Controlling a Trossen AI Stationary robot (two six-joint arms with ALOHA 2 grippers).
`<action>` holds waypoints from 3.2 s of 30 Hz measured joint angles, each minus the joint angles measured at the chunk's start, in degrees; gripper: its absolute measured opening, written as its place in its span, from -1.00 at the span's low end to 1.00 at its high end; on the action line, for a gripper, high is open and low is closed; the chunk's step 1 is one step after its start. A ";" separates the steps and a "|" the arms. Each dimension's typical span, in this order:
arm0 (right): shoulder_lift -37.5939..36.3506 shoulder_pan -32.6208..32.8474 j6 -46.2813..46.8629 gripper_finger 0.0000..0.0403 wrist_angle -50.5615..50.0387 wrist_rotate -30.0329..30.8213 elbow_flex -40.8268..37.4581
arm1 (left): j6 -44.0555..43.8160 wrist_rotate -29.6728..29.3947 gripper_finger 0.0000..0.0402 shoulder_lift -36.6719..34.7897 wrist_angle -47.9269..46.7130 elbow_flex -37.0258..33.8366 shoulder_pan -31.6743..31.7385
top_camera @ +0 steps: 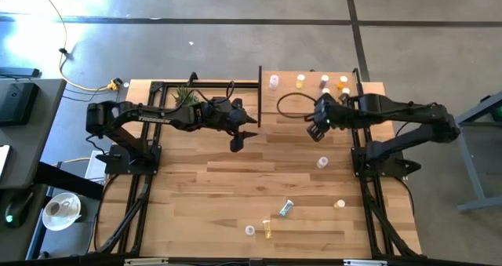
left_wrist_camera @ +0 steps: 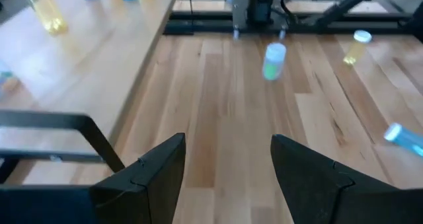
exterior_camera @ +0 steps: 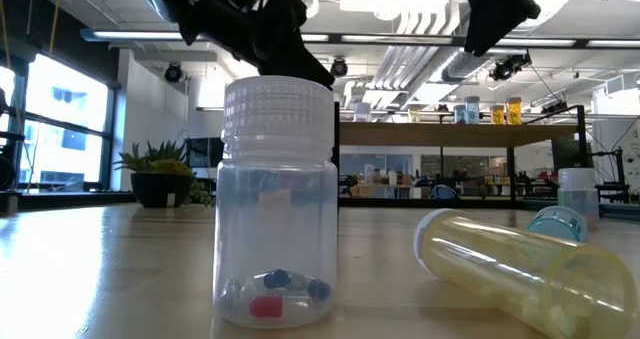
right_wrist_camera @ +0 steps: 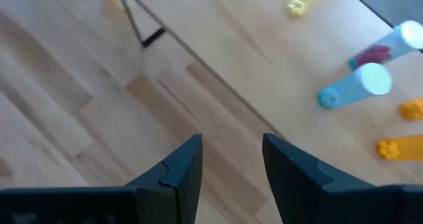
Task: Pick and place medicine bottles onto shelf by color
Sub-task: Put the bottom transparent pill bottle aligned with the other transparent pill bottle on the shelf
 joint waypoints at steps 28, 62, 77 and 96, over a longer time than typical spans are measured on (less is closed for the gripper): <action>0.00 16.53 9.88 -0.26 6.90 3.99 0.00 | -7.03 0.06 0.05 -1.05 -11.19 -1.55 -24.23; 0.04 17.17 9.89 -0.26 9.66 2.66 -0.04 | -14.83 -19.08 0.05 8.88 16.19 -4.29 -45.69; 0.04 17.17 9.81 -0.26 9.60 2.71 -0.04 | -8.69 -18.51 0.05 21.66 29.02 -4.03 -47.65; 0.04 17.17 9.87 -0.26 9.81 2.75 -0.04 | -13.71 -12.35 0.05 28.80 28.94 0.78 -45.57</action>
